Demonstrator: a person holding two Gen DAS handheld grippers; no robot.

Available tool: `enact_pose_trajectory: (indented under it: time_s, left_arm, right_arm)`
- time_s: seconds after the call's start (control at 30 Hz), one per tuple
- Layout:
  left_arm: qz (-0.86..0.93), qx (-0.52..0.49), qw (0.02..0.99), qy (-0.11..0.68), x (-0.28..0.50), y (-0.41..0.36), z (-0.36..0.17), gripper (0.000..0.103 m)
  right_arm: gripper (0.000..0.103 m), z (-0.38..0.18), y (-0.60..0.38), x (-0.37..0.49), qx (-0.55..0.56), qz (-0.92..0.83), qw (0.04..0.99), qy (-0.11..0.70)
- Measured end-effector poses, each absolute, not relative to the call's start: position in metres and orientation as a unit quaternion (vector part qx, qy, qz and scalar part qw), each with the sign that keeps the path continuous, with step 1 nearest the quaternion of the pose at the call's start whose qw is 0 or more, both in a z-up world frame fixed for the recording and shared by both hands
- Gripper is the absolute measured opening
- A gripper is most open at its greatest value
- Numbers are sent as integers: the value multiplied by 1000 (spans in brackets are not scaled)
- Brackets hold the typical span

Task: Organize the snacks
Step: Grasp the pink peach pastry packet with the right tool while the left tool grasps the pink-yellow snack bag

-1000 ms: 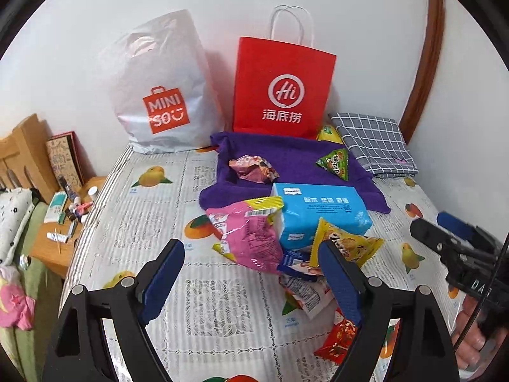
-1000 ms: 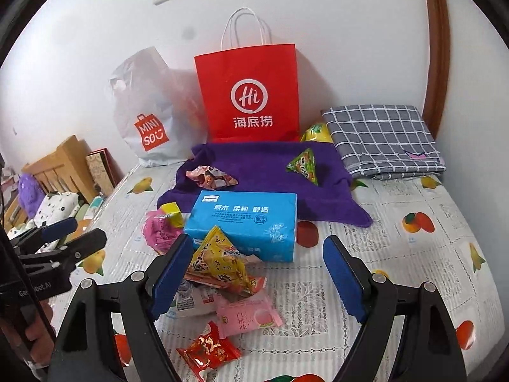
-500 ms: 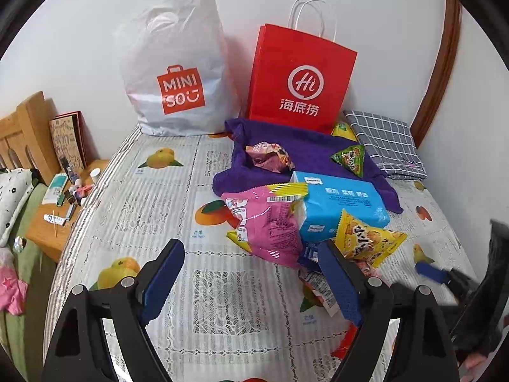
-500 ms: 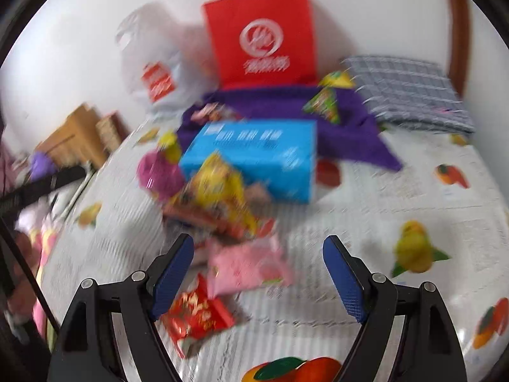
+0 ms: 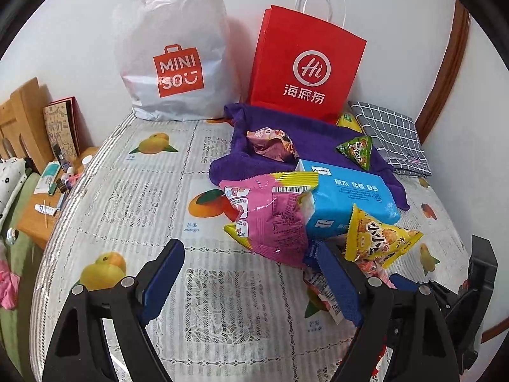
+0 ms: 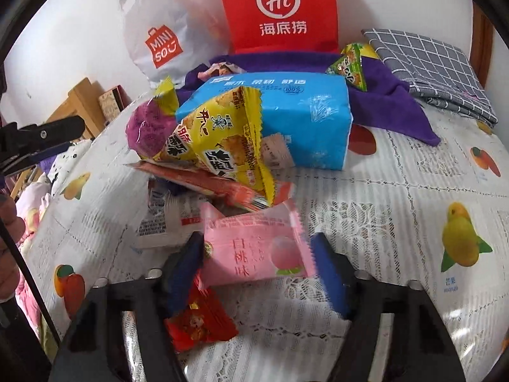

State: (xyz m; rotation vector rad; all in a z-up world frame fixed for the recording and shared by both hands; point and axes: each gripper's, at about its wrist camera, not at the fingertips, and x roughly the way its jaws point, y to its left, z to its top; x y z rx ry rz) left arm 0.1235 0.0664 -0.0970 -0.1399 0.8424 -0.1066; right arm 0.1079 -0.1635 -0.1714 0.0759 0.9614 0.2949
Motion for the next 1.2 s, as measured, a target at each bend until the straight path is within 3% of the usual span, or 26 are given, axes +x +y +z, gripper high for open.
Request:
enact_pose_trajectory:
  time_s: [0.13,0.8,1.07,1.2]
  left_arm:
    - [-55,-70,910,406,126,66,-101,85]
    - [-70,-55,904,418,188,40,-152,84]
    - [-70,-38,907,413,187,34,-158,67]
    - [-64,-39,912,404,183,35,-160,66]
  right_arm:
    - [53,-163,-172,104,44,151,878,453]
    - [53,-173,-248,110,108,55,895,429]
    - [54,-176,-240,114,84,45,893,440]
    - [54,-177,-236,114,72,40,893,443]
